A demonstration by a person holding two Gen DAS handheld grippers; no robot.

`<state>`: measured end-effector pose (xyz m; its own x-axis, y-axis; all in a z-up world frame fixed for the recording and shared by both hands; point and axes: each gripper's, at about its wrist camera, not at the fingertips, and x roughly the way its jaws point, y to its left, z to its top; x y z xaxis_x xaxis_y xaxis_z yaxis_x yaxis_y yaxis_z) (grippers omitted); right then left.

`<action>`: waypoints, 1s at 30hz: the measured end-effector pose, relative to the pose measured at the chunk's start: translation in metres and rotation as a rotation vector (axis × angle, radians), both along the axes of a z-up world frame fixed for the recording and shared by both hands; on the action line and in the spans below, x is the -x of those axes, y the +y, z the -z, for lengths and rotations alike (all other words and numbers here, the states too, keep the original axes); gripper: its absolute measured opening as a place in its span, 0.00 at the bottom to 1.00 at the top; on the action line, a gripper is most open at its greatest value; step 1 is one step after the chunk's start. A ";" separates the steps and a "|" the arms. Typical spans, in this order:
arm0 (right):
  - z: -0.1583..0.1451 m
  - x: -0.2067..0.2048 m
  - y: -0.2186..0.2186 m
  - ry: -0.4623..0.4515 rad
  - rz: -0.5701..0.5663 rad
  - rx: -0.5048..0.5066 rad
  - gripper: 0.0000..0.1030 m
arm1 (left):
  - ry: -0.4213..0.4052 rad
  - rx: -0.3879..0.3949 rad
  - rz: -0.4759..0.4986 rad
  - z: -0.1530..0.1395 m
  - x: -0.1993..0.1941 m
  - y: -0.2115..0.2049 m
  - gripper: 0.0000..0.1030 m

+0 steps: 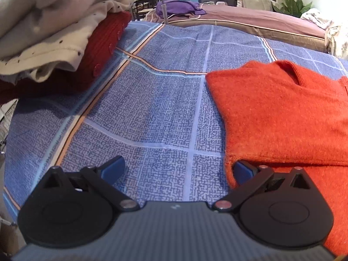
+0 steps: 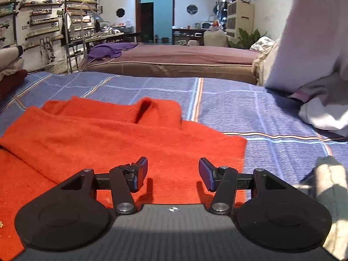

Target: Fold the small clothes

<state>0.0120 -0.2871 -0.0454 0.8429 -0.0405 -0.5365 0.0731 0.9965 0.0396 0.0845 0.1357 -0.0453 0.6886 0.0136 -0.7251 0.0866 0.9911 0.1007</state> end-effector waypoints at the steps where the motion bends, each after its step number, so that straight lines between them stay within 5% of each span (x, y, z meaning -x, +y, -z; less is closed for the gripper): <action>1: 0.001 -0.003 0.005 0.006 -0.019 -0.007 0.86 | 0.006 0.005 0.008 0.003 -0.005 0.003 1.00; 6: 0.010 -0.013 0.033 0.022 -0.133 -0.016 0.92 | 0.007 -0.112 0.163 0.007 -0.017 -0.006 1.00; 9: 0.030 -0.026 0.038 0.148 -0.097 -0.018 0.96 | 0.045 -0.067 0.210 0.001 -0.017 0.004 1.00; 13: 0.027 -0.014 0.030 0.113 -0.075 -0.073 0.98 | 0.059 0.032 0.182 -0.005 0.004 0.024 1.00; 18: 0.013 0.016 0.020 0.067 -0.076 -0.095 0.99 | 0.043 -0.110 0.143 -0.004 0.033 0.037 1.00; 21: 0.005 0.031 0.017 0.059 -0.084 -0.103 0.99 | 0.009 -0.016 0.074 -0.016 0.046 0.048 1.00; 25: 0.000 0.040 0.025 0.057 -0.141 -0.073 0.99 | -0.024 0.096 0.132 -0.027 0.063 0.026 0.99; 30: 0.003 0.052 0.037 0.073 -0.167 -0.138 0.99 | -0.005 0.089 0.264 -0.026 0.094 -0.007 0.90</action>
<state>-0.0403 -0.2505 -0.0480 0.7907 0.1744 -0.5868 -0.0850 0.9806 0.1768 -0.0095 0.1283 -0.0193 0.6632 -0.2302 -0.7122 0.3429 0.9392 0.0157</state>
